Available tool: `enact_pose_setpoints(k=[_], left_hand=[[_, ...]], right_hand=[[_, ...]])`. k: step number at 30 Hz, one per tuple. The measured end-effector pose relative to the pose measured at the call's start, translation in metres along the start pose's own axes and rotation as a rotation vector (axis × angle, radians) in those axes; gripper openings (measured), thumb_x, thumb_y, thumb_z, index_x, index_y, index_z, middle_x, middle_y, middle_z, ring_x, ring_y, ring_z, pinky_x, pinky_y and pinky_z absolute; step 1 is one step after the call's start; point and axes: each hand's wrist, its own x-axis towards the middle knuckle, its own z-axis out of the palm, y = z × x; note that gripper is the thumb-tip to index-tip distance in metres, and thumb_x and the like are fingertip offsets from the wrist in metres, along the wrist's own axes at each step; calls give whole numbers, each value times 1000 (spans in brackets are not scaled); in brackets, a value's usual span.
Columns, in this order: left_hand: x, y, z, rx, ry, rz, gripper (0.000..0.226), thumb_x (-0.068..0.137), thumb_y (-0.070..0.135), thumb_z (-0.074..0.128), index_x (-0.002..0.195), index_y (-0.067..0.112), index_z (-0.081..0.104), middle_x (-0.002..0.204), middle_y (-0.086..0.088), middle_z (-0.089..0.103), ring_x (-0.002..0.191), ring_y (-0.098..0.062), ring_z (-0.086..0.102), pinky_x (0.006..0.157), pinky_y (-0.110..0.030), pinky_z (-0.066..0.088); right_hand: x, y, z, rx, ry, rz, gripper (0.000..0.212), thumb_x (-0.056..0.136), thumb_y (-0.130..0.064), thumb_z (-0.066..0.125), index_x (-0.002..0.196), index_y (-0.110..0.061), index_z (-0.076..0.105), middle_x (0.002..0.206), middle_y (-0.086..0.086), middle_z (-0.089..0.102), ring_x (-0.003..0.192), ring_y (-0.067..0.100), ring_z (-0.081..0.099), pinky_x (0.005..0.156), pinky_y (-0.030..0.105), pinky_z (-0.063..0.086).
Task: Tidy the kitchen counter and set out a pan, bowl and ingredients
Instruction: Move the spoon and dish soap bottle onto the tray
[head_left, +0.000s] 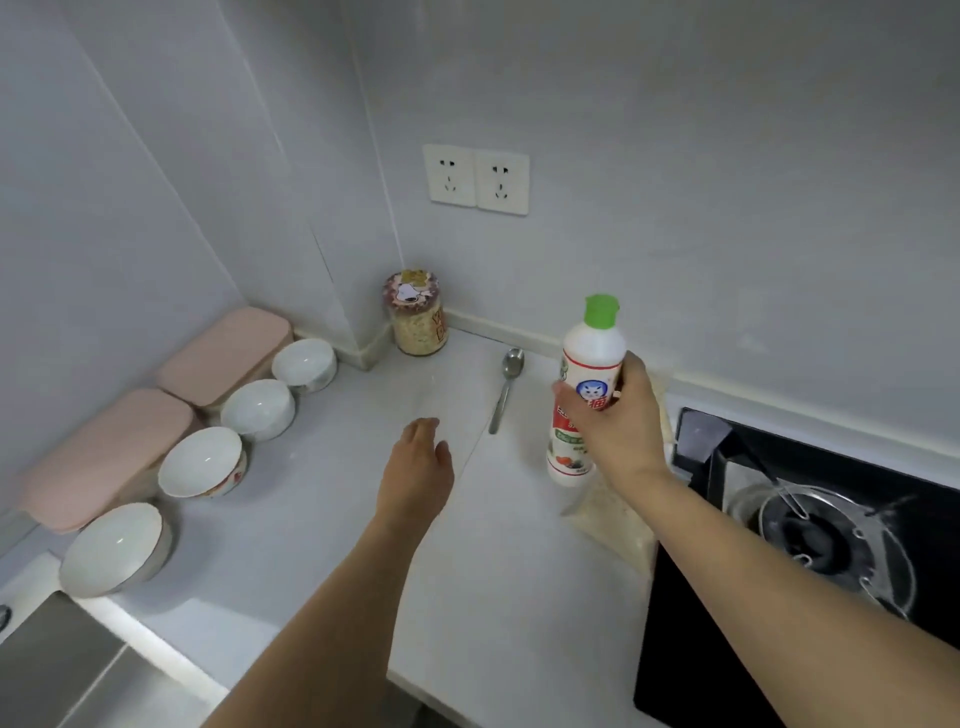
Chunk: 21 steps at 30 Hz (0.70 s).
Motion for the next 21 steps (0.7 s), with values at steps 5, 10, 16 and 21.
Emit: enact_pose_setpoints(k=[5, 10, 16, 21], left_hand=[[66, -14, 8, 119, -188, 139, 39, 98, 14, 41, 136, 16, 52, 141, -2, 49, 126, -22, 49, 104, -32, 39], [129, -27, 14, 558, -540, 389, 47, 95, 10, 41, 139, 23, 47, 139, 1, 47, 123, -21, 50, 102, -37, 43], [184, -18, 37, 814, -502, 738, 52, 86, 0, 46, 135, 18, 45, 137, -4, 43, 113, -25, 51, 85, -37, 47], [218, 7, 61, 871, -473, 975, 58, 86, -1, 49, 140, 19, 39, 147, -5, 35, 129, -25, 39, 94, -39, 43]], right_hand=[[14, 5, 18, 5, 100, 64, 42, 75, -27, 79, 101, -37, 47, 96, -12, 65, 85, 2, 64, 74, 23, 52], [29, 17, 38, 27, 173, 147, 40, 74, -28, 80, 100, -34, 50, 96, -10, 65, 84, 4, 65, 75, 27, 54], [49, 24, 51, 47, 206, 199, 40, 75, -22, 81, 100, -33, 51, 91, -13, 66, 77, -1, 65, 70, 23, 53], [69, 30, 52, 33, 223, 247, 42, 75, -21, 81, 104, -29, 52, 90, -14, 66, 76, -6, 64, 69, 20, 52]])
